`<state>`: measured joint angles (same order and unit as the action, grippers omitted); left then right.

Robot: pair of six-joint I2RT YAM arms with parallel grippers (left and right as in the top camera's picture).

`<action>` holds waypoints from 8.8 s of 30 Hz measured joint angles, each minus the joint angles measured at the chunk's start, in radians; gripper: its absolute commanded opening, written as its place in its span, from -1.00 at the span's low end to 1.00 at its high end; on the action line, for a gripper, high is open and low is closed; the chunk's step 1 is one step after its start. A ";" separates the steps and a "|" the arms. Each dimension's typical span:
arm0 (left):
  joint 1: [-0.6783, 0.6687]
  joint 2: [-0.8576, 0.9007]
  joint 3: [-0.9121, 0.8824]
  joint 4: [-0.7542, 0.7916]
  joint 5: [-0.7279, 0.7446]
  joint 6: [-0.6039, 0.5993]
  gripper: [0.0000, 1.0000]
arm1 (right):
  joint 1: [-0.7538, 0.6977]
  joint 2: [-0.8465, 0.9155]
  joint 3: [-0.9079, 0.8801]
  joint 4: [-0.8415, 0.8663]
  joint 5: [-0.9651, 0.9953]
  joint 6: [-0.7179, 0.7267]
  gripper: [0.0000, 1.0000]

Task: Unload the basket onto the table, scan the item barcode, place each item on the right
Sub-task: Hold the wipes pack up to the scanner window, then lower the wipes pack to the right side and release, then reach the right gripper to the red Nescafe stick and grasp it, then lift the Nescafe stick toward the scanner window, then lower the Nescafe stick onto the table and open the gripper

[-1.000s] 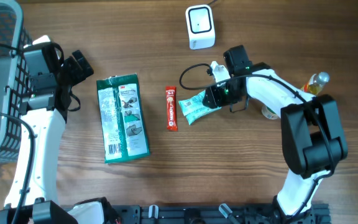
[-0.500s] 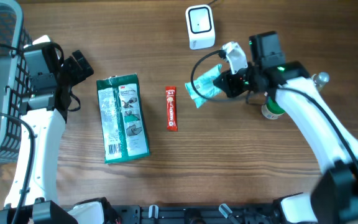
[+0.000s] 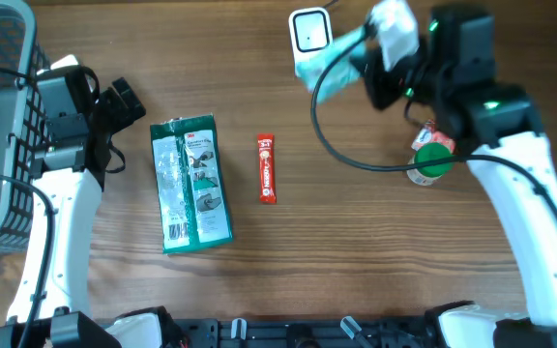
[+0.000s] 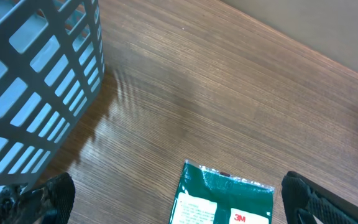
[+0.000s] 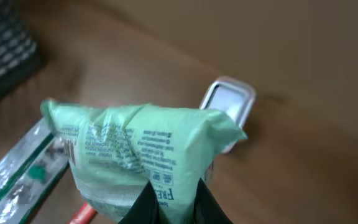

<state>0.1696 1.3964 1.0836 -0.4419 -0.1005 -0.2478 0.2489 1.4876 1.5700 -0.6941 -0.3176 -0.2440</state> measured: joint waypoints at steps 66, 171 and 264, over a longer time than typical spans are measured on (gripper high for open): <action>0.000 0.000 0.000 0.000 0.000 0.000 1.00 | 0.308 0.829 0.172 0.717 1.190 -0.700 -0.91; 0.000 0.000 0.000 0.001 0.000 0.000 1.00 | 0.619 0.484 -0.246 0.109 0.528 0.959 -0.41; 0.000 0.000 0.000 0.001 0.000 0.000 1.00 | 0.274 0.375 -0.272 -0.054 0.148 0.470 -0.33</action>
<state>0.1696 1.3964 1.0836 -0.4412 -0.1005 -0.2478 0.5228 1.8622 1.2980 -0.7479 -0.1692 0.2264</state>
